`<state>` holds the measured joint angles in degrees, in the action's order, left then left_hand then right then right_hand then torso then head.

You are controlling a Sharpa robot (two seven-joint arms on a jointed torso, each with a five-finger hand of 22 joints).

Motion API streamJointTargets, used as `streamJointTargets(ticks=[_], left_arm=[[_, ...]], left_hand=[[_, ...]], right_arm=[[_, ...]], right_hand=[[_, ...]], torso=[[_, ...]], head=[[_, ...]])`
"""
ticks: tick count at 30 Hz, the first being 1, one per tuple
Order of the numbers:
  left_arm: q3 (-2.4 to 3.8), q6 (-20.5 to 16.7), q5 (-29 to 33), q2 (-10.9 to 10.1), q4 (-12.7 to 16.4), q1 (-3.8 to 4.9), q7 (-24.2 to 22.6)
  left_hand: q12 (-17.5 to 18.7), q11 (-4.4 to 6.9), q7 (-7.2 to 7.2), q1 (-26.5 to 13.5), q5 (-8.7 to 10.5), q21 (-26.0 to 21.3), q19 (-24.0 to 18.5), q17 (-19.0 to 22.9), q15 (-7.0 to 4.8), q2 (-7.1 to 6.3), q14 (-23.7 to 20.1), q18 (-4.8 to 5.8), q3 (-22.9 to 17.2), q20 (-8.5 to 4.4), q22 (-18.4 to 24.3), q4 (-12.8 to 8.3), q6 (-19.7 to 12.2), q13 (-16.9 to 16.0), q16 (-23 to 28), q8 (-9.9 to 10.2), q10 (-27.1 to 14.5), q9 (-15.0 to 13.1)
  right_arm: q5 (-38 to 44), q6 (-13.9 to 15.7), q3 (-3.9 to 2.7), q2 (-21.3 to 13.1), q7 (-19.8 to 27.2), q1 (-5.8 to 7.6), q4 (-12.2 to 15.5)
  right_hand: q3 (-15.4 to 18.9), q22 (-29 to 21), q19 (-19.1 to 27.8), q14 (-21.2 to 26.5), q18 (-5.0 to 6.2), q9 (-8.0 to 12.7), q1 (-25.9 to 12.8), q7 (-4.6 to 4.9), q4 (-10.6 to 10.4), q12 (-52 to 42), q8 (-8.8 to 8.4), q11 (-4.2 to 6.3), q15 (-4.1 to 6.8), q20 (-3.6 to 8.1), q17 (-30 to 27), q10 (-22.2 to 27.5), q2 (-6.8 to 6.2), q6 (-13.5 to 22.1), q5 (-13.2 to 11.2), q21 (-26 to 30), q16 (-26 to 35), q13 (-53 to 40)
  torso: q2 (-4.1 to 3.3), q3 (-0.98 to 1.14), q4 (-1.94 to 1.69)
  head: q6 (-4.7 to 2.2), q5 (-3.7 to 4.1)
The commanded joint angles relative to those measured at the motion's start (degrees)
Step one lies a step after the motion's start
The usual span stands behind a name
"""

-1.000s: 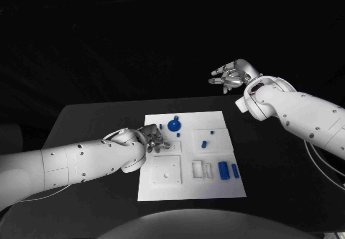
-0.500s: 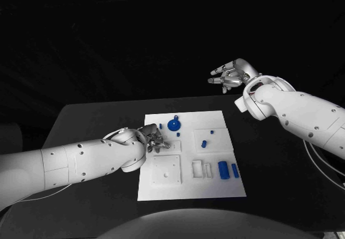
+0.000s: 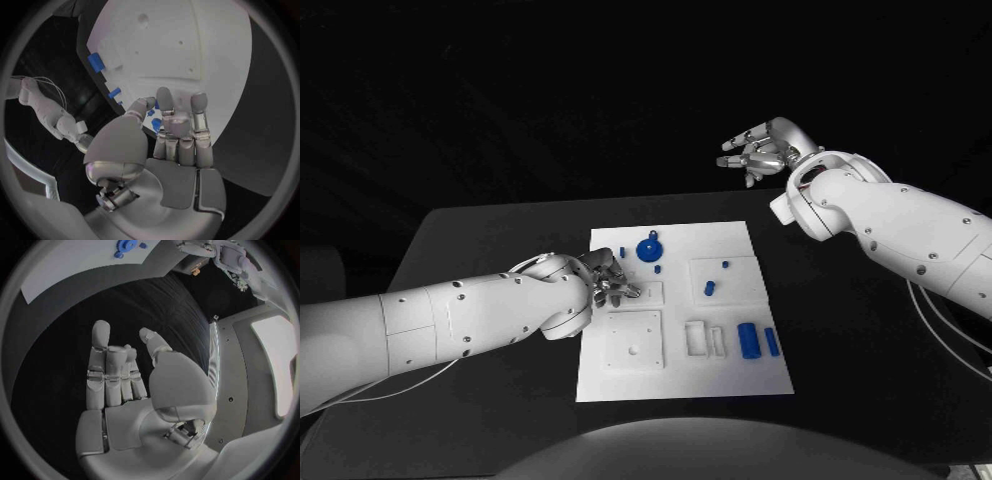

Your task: Assemble the parts on the task board

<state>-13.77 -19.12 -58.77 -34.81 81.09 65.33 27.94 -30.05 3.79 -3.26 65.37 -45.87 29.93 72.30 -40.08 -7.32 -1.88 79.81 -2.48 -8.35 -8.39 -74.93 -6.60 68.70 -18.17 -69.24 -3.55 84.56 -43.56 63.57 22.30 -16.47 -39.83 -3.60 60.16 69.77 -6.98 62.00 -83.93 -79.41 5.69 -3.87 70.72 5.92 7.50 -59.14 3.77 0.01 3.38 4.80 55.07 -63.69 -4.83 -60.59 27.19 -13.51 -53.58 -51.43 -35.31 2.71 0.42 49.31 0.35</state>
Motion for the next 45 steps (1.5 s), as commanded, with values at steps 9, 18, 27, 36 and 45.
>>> streamJointTargets(ticks=[9, 18, 27, 36, 45], left_arm=[[0.01, 3.3, 7.9, 0.4, -0.8, 2.46, 0.9], [0.15, 5.0, 11.3, 1.4, -2.1, 5.09, 1.0], [0.09, 9.2, 15.5, 2.6, -3.9, 6.93, 2.4], [0.01, 7.7, 19.0, 3.7, -4.7, 7.18, 2.8], [-0.04, 3.5, 19.4, 4.4, -4.2, 7.17, 2.4]], left_hand=[[-0.4, 0.83, 4.39, 1.0, 0.96, -0.4, 0.4, -0.4, -0.3, 0.47, 0.0, 0.6, -3.2, -0.02, -1.0, -3.7, 6.2, -0.2, -0.7, -0.2, 2.3, -0.1], [-0.4, 0.82, 4.37, 1.0, 1.29, -0.4, 0.4, -0.6, -0.28, 0.77, -0.1, 0.59, -3.3, 0.0, -1.0, -3.8, 6.2, -0.2, -0.8, -0.2, 2.3, 0.0], [-1.6, 0.77, 4.75, 0.4, 2.56, -0.4, 0.2, -2.3, -0.17, 1.33, 0.1, 0.72, -3.0, 0.18, -1.1, -3.8, 7.5, -0.9, -1.9, -0.3, 2.3, -1.2], [-4.2, 1.07, 5.34, -0.6, 2.35, 0.7, 0.4, -6.3, -0.3, 1.47, 0.9, 0.57, -3.9, 0.22, -1.1, -4.1, 9.1, -1.8, -4.6, -0.3, 2.3, -4.2], [-5.8, 1.3, 5.65, -1.4, 1.18, 1.8, 0.3, -8.7, -0.4, 1.13, 1.4, 0.4, -4.8, 0.23, -1.1, -4.6, 9.9, -2.4, -6.3, -0.4, 2.2, -6.0]], right_arm=[[0.1, -0.9, -0.03, 0.4, 0.1, -0.09, -0.3], [0.0, -1.1, -0.03, 0.7, 0.1, -0.22, -0.8], [0.0, -1.5, -0.03, 0.8, -0.1, -0.25, -1.2], [0.0, -1.7, -0.03, 0.9, -0.3, -0.26, -1.7], [-0.2, -1.7, -0.03, 0.9, -0.3, -0.26, -1.9]], right_hand=[[0.0, -0.1, -2.0, 0.0, 0.47, 0.0, -0.5, 0.01, -0.2, 0.1, -0.18, -0.1, 0.31, 0.03, -0.1, 0.4, -0.25, -0.4, 0.2, 0.1, 0.2, 0.1], [0.0, -0.1, -2.0, 0.0, 0.47, 0.0, -0.5, 0.01, -0.2, 0.1, -0.18, -0.1, 0.31, 0.03, -0.1, 0.4, -0.25, -0.4, 0.2, 0.1, 0.2, 0.1], [0.0, -0.1, -2.0, 0.0, 0.47, 0.0, -0.5, 0.01, -0.2, 0.1, -0.18, -0.1, 0.31, 0.03, -0.1, 0.4, -0.25, -0.4, 0.2, 0.1, 0.2, 0.1], [-0.4, -0.2, -2.0, 0.1, 0.46, 0.0, -0.6, 0.01, -0.2, 0.1, -0.19, -0.1, 0.31, 0.03, -0.1, 0.4, -0.37, -0.4, 0.7, 0.1, 0.2, 0.1], [-0.5, -0.2, -1.9, 0.1, 0.45, 0.0, -0.9, 0.01, -0.3, 0.1, -0.2, -0.08, 0.32, 0.04, -0.1, 0.4, -0.42, -0.4, 1.5, 0.1, 0.2, 0.1]], torso=[[-0.03, 0.01, 0.03], [-0.04, 0.04, 0.0], [0.02, 0.07, -0.08], [-0.01, 0.02, -0.12], [-0.02, -0.02, -0.13]], head=[[-0.09, -0.13], [-0.13, -0.2], [0.14, -0.17], [0.35, -0.28], [0.69, -0.23]])
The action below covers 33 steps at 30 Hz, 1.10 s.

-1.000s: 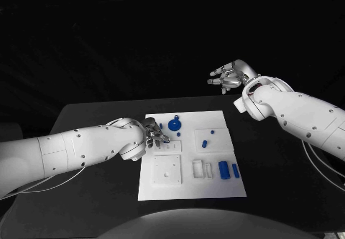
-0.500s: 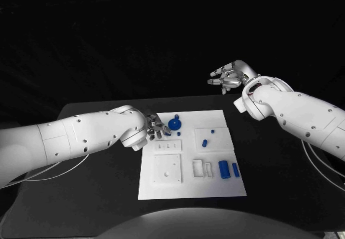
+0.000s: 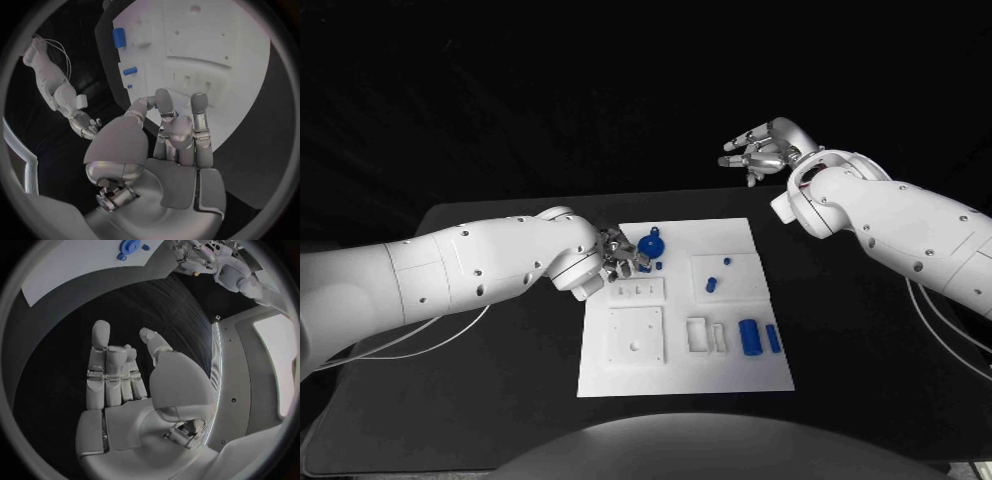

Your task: Assemble the parts on the task board

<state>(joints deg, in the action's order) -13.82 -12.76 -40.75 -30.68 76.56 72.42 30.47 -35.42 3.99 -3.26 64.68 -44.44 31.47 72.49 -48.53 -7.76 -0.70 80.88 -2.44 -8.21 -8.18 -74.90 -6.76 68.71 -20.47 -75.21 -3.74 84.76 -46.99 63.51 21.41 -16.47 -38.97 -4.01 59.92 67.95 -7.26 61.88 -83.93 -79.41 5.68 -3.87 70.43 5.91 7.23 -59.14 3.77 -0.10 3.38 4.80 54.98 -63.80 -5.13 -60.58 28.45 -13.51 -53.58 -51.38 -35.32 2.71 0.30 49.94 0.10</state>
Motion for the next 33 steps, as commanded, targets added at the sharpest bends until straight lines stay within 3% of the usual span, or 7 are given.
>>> streamJointTargets(ticks=[1, 15, 33], left_arm=[[0.0, -3.3, 1.1, 0.3, 0.4, 0.07, -0.1], [-0.04, -4.7, 0.1, 0.8, 0.2, -0.71, 0.3], [-0.04, -0.9, 0.2, 0.6, -0.5, -2.03, 1.4]], left_hand=[[-0.5, 1.11, 5.66, -0.7, -0.35, 0.3, 0.1, -0.4, 0.03, -0.08, 0.4, 0.34, -5.0, 0.03, -1.2, -4.5, 9.9, -0.1, -0.4, -0.2, 2.0, -2.6], [-1.4, 1.18, 5.79, -1.2, -0.79, 1.2, -0.2, -1.6, 0.15, -0.05, 0.6, 0.05, -5.8, 0.33, -1.2, -5.0, 10.4, -0.3, -1.4, -0.3, 2.0, -3.3], [-2.2, 1.19, 5.88, -2.8, -1.0, 2.1, -0.8, -2.4, 0.4, 0.33, 0.7, -0.22, -7.3, 0.72, -1.1, -6.5, 10.7, -0.1, -2.3, -0.3, 2.0, -4.8]], right_arm=[[-0.2, -0.8, -0.04, 0.0, 0.1, -0.02, 0.0], [-0.2, -0.8, -0.04, 0.1, 0.0, -0.02, -0.2], [-0.3, -0.8, -0.04, 0.2, -0.1, -0.02, -0.5]], right_hand=[[-0.3, -0.1, -1.9, 0.1, 0.46, 0.0, -0.6, 0.02, -0.1, 0.1, -0.2, 0.02, 0.32, 0.05, 0.0, 0.5, -0.11, -0.4, 0.4, 0.1, 0.2, 0.0], [-0.4, -0.1, -2.0, 0.1, 0.45, 0.0, -0.7, 0.01, -0.2, 0.1, -0.19, 0.03, 0.33, 0.06, 0.0, 0.5, -0.23, -0.4, 0.8, 0.1, 0.2, 0.0], [-0.5, -0.1, -2.0, 0.1, 0.44, 0.0, -0.7, 0.01, -0.3, 0.1, -0.2, 0.04, 0.34, 0.06, 0.0, 0.5, -0.32, -0.4, 1.2, 0.0, 0.2, 0.1]], torso=[[0.0, -0.02, 0.0], [-0.04, -0.01, -0.03], [-0.03, 0.0, -0.06]], head=[[0.06, -0.02], [0.06, -0.07], [0.06, -0.3]])
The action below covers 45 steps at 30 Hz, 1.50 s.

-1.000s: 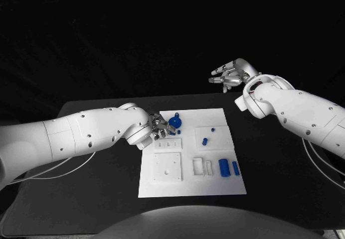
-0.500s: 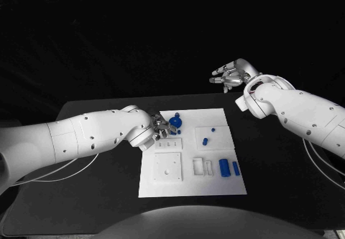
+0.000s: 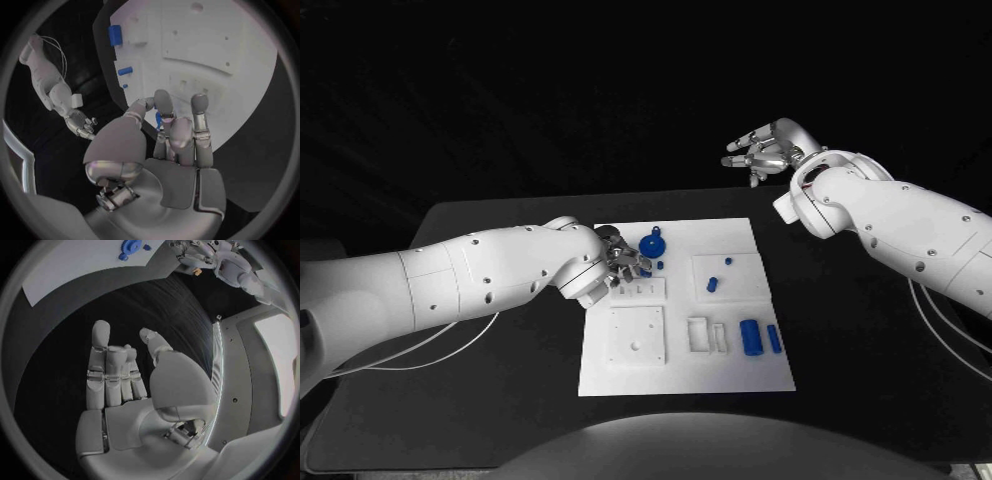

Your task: Assemble the parts on the task board

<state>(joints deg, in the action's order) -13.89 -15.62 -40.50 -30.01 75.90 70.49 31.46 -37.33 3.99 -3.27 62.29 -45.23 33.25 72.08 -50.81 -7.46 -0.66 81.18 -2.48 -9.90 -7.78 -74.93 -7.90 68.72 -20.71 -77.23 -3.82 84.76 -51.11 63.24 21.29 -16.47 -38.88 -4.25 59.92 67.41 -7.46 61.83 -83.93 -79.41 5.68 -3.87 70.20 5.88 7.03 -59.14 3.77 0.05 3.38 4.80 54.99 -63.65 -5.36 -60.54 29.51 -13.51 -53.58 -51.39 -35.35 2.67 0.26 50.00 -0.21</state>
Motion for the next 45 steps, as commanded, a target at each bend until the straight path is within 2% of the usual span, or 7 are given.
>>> streamJointTargets(ticks=[1, 3, 4, 5, 6, 9, 45], left_arm=[[0.03, 2.1, -0.2, -0.1, 0.2, -0.14, 0.4], [0.03, 2.4, -0.8, -0.2, 0.4, -0.21, 0.4], [0.03, 2.5, -1.2, -0.2, 0.4, -0.23, 0.4], [0.03, 2.7, -1.6, -0.3, 0.6, -0.27, 0.4], [0.03, 2.8, -2.3, -0.4, 0.7, -0.31, 0.5], [0.03, 3.0, -4.2, -0.7, 1.0, -0.46, 0.5], [0.04, 4.3, -10.1, -1.1, 1.0, -2.2, 0.7]], left_hand=[[-0.3, 1.21, 5.91, -0.4, -0.24, 0.3, -0.4, -0.1, 0.09, 0.29, 0.4, -0.19, -5.7, 0.31, -1.1, -5.4, 10.7, 0.2, -0.3, -0.2, 2.0, -0.7], [-0.5, 1.18, 5.9, -0.8, 0.04, 0.4, -0.4, -0.2, 0.1, 0.11, 0.4, -0.27, -6.6, 0.36, -1.1, -5.7, 10.7, 0.2, -0.4, -0.3, 2.0, -0.8], [-0.5, 1.21, 5.91, -0.8, 1.22, 0.5, -0.4, -0.2, 0.1, 0.11, 0.4, -0.29, -7.2, 0.37, -1.1, -5.9, 10.7, 0.3, -0.4, -0.2, 2.0, -0.9], [-0.5, 1.12, 5.85, -1.4, 4.97, 0.5, -0.5, -0.3, 0.15, -0.73, 0.4, -0.34, -10.7, 0.43, -1.1, -6.1, 10.6, 0.4, -0.5, -0.2, 2.0, -0.8], [-0.6, 1.19, 5.87, -1.8, 5.19, 0.6, -0.4, -0.3, 0.11, -1.21, 0.5, -0.39, -11.7, 0.47, -1.1, -6.0, 10.6, 0.3, -0.6, -0.2, 2.0, -0.8], [-0.8, 1.22, 5.91, -1.8, 5.13, 0.8, -0.5, -0.3, 0.16, -2.09, 0.5, -0.52, -13.5, 0.52, -1.1, -4.9, 10.8, 0.5, -0.6, -0.3, 2.0, -1.5], [-1.0, 1.22, 5.94, -1.5, 5.0, 1.0, -0.5, -0.1, 0.18, -2.49, 0.5, -0.67, -13.9, 0.64, -1.0, -4.4, 10.9, 0.9, -0.6, -0.3, 2.0, -1.7]], right_arm=[[0.0, -0.7, -0.04, 0.1, 0.1, -0.01, 0.0], [0.0, -0.7, -0.04, 0.1, 0.1, -0.01, 0.0], [0.0, -0.7, -0.04, 0.1, 0.1, -0.01, 0.0], [0.0, -0.7, -0.04, 0.1, 0.1, -0.01, 0.0], [0.0, -0.7, -0.04, 0.1, 0.1, -0.01, 0.0], [0.0, -0.7, -0.04, 0.0, 0.1, -0.01, 0.0], [0.0, -0.7, -0.04, 0.0, 0.0, -0.01, 0.0]], right_hand=[[-0.3, 0.0, -2.0, 0.1, 0.44, 0.0, -0.4, 0.05, -0.1, 0.1, -0.2, -0.11, 0.34, 0.07, 0.0, 0.4, -0.09, -0.4, 0.1, 0.0, 0.2, 0.1], [-0.3, 0.0, -2.0, 0.1, 0.44, 0.0, -0.4, 0.05, -0.1, 0.1, -0.2, -0.11, 0.34, 0.07, 0.0, 0.4, -0.09, -0.4, 0.1, 0.0, 0.2, 0.1], [-0.3, 0.0, -2.0, 0.1, 0.44, 0.0, -0.4, 0.05, -0.1, 0.1, -0.2, -0.11, 0.34, 0.07, 0.0, 0.4, -0.09, -0.4, 0.1, 0.0, 0.2, 0.1], [-0.3, 0.0, -2.0, 0.1, 0.44, 0.0, -0.4, 0.05, -0.1, 0.1, -0.2, -0.11, 0.34, 0.07, 0.0, 0.4, -0.09, -0.4, 0.1, 0.0, 0.2, 0.1], [-0.3, 0.0, -2.0, 0.1, 0.44, 0.0, -0.4, 0.05, -0.1, 0.1, -0.2, -0.11, 0.34, 0.07, 0.0, 0.4, -0.09, -0.4, 0.1, 0.0, 0.2, 0.1], [-0.3, 0.0, -2.0, 0.1, 0.44, 0.0, -0.4, 0.05, -0.1, 0.1, -0.2, -0.11, 0.34, 0.07, 0.0, 0.4, -0.09, -0.4, 0.1, 0.0, 0.2, 0.1], [-0.3, -0.1, -2.0, 0.0, 0.44, 0.0, -0.4, 0.03, -0.2, 0.1, -0.19, -0.1, 0.35, 0.07, 0.1, 0.4, -0.11, -0.5, 0.2, 0.0, 0.1, 0.0]], torso=[[0.0, 0.03, -0.01], [-0.01, 0.01, 0.01], [-0.01, 0.01, 0.03], [0.0, 0.01, 0.04], [-0.01, 0.01, 0.04], [0.0, 0.03, 0.01], [-0.02, 0.04, 0.08]], head=[[0.0, 0.02], [0.0, 0.05], [0.0, 0.03], [0.0, 0.01], [0.0, -0.03], [0.0, 0.01], [0.0, -0.22]])
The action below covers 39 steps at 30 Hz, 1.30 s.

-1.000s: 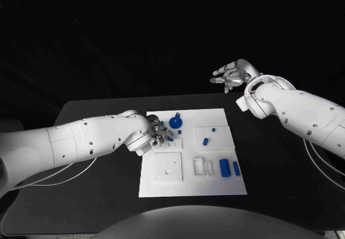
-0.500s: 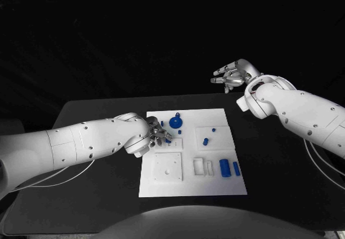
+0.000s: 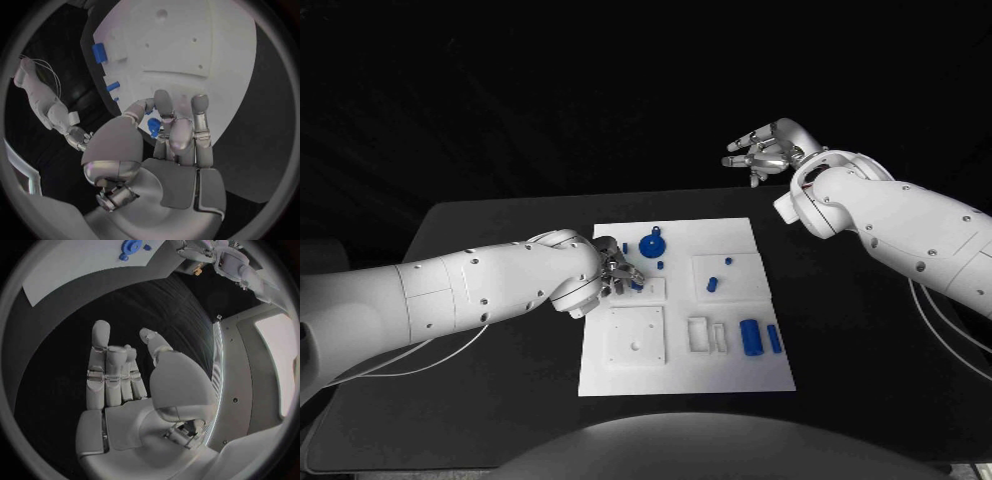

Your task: Assemble the parts on the task board

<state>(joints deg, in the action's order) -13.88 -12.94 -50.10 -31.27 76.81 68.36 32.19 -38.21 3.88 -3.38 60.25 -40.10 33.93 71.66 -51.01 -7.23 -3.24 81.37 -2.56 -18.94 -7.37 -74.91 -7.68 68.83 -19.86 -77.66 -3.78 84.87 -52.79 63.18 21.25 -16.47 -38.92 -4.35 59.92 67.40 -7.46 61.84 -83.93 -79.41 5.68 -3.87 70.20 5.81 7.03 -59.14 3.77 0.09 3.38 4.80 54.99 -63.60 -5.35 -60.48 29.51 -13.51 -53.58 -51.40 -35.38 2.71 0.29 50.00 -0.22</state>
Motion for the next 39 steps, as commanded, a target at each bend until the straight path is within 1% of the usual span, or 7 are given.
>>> streamJointTargets(ticks=[1, 4, 7, 11, 20, 35, 39], left_arm=[[0.03, 1.7, -0.5, 0.2, 0.1, -0.08, 0.0], [0.03, 2.0, -0.4, 0.2, 0.1, -0.09, 0.1], [0.03, 2.2, -0.4, 0.2, 0.0, -0.1, 0.1], [0.03, 2.2, -0.4, 0.3, -0.2, -0.11, 0.2], [0.03, 2.8, -0.9, 0.5, -0.3, -0.14, 0.4], [0.03, 3.7, -1.6, 0.5, -0.5, -0.14, 1.0], [0.03, 4.1, -1.7, 0.6, -0.6, -0.14, 1.1]], left_hand=[[-0.1, 1.32, 6.05, 0.5, -0.14, 0.3, -0.1, 0.0, -0.05, 0.1, 0.3, -0.6, -4.8, 0.23, -1.1, -4.6, 10.8, 0.0, -0.2, -0.3, 1.9, -0.1], [-0.1, 1.31, 6.04, 0.5, -0.07, 0.3, -0.1, 0.1, -0.03, 0.11, 0.3, -0.59, -4.9, 0.24, -1.1, -4.5, 10.8, 0.1, -0.2, -0.3, 1.9, -0.1], [-0.1, 1.31, 6.04, 0.5, -0.07, 0.3, -0.1, 0.1, -0.03, 0.11, 0.3, -0.59, -4.9, 0.24, -1.1, -4.5, 10.8, 0.1, -0.2, -0.3, 1.9, -0.1], [-0.1, 1.3, 6.02, 0.6, -0.02, 0.2, -0.2, 0.3, -0.03, 0.1, 0.2, -0.59, -4.9, 0.26, -1.1, -4.4, 10.7, 0.2, -0.1, -0.3, 1.9, -0.2], [-0.1, 1.27, 6.01, 0.6, 0.06, 0.2, -0.2, 0.4, -0.04, 0.17, 0.2, -0.63, -4.9, 0.28, -1.1, -4.3, 10.7, 0.3, -0.1, -0.3, 1.9, -0.2], [-0.1, 1.26, 6.0, 0.7, 0.1, 0.2, -0.2, 0.5, -0.04, 0.13, 0.1, -0.62, -4.9, 0.28, -1.1, -4.3, 10.6, 0.4, 0.0, -0.4, 1.9, -0.3], [-0.1, 1.27, 6.0, 0.8, 0.26, 0.2, -0.2, 0.5, -0.03, 0.11, 0.1, -0.65, -4.9, 0.31, -1.1, -4.3, 10.6, 0.4, 0.0, -0.3, 1.9, -0.3]], right_arm=[[0.1, -0.7, -0.03, 0.0, 0.0, -0.01, 0.1], [0.1, -0.8, -0.03, 0.1, 0.0, -0.01, 0.0], [0.1, -0.8, -0.03, 0.1, 0.0, -0.02, 0.0], [0.1, -0.8, -0.03, 0.2, 0.0, -0.02, -0.1], [0.1, -0.9, -0.03, 0.2, -0.1, -0.02, -0.1], [0.1, -0.9, -0.03, 0.2, -0.1, -0.02, -0.1], [0.1, -0.9, -0.03, 0.2, -0.1, -0.02, -0.1]], right_hand=[[-0.3, -0.1, -2.0, 0.0, 0.46, 0.0, -0.5, 0.09, -0.3, 0.1, -0.19, -0.14, 0.36, 0.09, 0.1, 0.3, -0.13, -0.5, 0.2, 0.0, 0.1, 0.1], [-0.3, -0.1, -2.0, 0.0, 0.46, 0.0, -0.5, 0.09, -0.3, 0.1, -0.19, -0.14, 0.36, 0.09, 0.1, 0.3, -0.13, -0.5, 0.2, 0.0, 0.1, 0.1], [-0.3, -0.1, -2.0, 0.0, 0.46, 0.0, -0.5, 0.09, -0.3, 0.1, -0.19, -0.14, 0.36, 0.09, 0.1, 0.3, -0.13, -0.5, 0.2, 0.0, 0.1, 0.1], [-0.3, -0.1, -2.0, 0.0, 0.46, 0.0, -0.5, 0.09, -0.3, 0.1, -0.19, -0.14, 0.36, 0.09, 0.1, 0.3, -0.13, -0.5, 0.2, 0.0, 0.1, 0.1], [-0.3, -0.1, -2.0, 0.0, 0.46, 0.0, -0.5, 0.09, -0.3, 0.1, -0.19, -0.14, 0.36, 0.09, 0.1, 0.3, -0.13, -0.5, 0.2, 0.0, 0.1, 0.1], [-0.3, -0.1, -2.0, 0.0, 0.46, 0.0, -0.4, 0.09, -0.2, 0.1, -0.19, -0.14, 0.36, 0.08, 0.1, 0.3, -0.15, -0.5, 0.2, 0.0, 0.1, 0.1], [-0.3, -0.1, -2.0, 0.0, 0.46, 0.0, -0.4, 0.09, -0.2, 0.1, -0.19, -0.14, 0.36, 0.08, 0.1, 0.3, -0.15, -0.5, 0.2, 0.0, 0.1, 0.1]], torso=[[0.0, 0.01, 0.05], [-0.02, -0.01, 0.03], [0.03, 0.05, -0.01], [0.04, 0.04, -0.03], [0.02, 0.03, 0.04], [0.0, -0.02, -0.05], [0.01, 0.01, -0.02]], head=[[0.0, -0.15], [0.0, -0.04], [0.0, -0.06], [0.0, 0.08], [0.0, -0.07], [0.0, 0.01], [0.0, -0.04]])
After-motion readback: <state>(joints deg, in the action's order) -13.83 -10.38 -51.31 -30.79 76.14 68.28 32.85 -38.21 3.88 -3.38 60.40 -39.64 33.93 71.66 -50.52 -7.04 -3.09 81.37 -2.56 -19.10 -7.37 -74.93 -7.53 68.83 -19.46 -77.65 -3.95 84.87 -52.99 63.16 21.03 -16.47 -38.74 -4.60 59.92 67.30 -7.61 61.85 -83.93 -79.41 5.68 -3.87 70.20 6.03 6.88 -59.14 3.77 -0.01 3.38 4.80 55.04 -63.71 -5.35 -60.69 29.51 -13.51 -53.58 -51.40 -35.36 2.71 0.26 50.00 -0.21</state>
